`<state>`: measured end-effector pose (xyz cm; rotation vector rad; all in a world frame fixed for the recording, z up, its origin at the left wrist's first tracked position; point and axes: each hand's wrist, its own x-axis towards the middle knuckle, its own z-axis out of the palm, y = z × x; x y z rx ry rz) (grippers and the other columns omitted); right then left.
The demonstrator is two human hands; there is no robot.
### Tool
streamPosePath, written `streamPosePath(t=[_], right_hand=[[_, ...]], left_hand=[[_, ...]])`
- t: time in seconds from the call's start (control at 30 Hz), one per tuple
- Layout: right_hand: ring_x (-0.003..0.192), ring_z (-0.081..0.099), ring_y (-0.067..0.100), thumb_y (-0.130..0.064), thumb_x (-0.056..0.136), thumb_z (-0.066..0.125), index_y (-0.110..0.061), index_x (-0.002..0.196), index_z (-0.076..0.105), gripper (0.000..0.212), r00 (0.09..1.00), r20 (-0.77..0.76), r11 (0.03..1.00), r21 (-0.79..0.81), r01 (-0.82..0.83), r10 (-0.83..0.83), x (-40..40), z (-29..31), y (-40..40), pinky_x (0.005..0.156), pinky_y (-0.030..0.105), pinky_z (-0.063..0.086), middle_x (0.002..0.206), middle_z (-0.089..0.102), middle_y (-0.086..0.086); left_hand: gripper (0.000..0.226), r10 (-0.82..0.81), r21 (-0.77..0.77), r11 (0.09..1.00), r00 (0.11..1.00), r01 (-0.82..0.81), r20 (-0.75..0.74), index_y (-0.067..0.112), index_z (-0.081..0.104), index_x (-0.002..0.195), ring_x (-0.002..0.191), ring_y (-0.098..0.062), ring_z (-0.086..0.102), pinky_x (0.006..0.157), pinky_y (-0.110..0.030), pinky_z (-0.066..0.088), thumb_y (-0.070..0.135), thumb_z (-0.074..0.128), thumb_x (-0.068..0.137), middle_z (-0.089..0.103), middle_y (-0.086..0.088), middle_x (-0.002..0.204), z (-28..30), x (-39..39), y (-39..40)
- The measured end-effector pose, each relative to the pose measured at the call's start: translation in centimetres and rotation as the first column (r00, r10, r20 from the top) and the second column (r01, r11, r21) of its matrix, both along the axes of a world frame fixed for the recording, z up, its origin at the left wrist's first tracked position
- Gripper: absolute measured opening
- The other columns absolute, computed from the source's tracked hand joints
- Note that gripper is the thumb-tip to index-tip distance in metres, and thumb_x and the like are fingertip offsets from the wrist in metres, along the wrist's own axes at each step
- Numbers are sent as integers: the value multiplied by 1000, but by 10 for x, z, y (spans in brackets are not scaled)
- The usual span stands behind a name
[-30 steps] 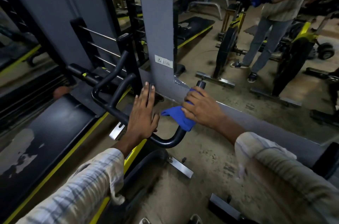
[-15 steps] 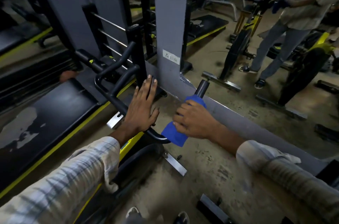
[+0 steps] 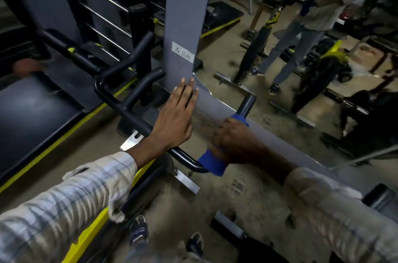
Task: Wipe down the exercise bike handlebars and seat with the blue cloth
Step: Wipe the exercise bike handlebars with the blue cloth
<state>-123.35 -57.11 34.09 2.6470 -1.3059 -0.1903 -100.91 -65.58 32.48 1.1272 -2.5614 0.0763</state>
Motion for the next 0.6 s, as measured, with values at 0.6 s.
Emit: streamPosePath(t=[0.6], right_hand=[[89,63,30,-40,110,45,-18,90,69,38,916,38,793,-487,366,-399,-26,32,-34,86,42,46,91,67,6]], left_hand=[[98,-41,87,995,994,50,-106,5,11,168,164,-41,1,133,-54,11,21,65,87,-4,-20,177,-7,3,-7]])
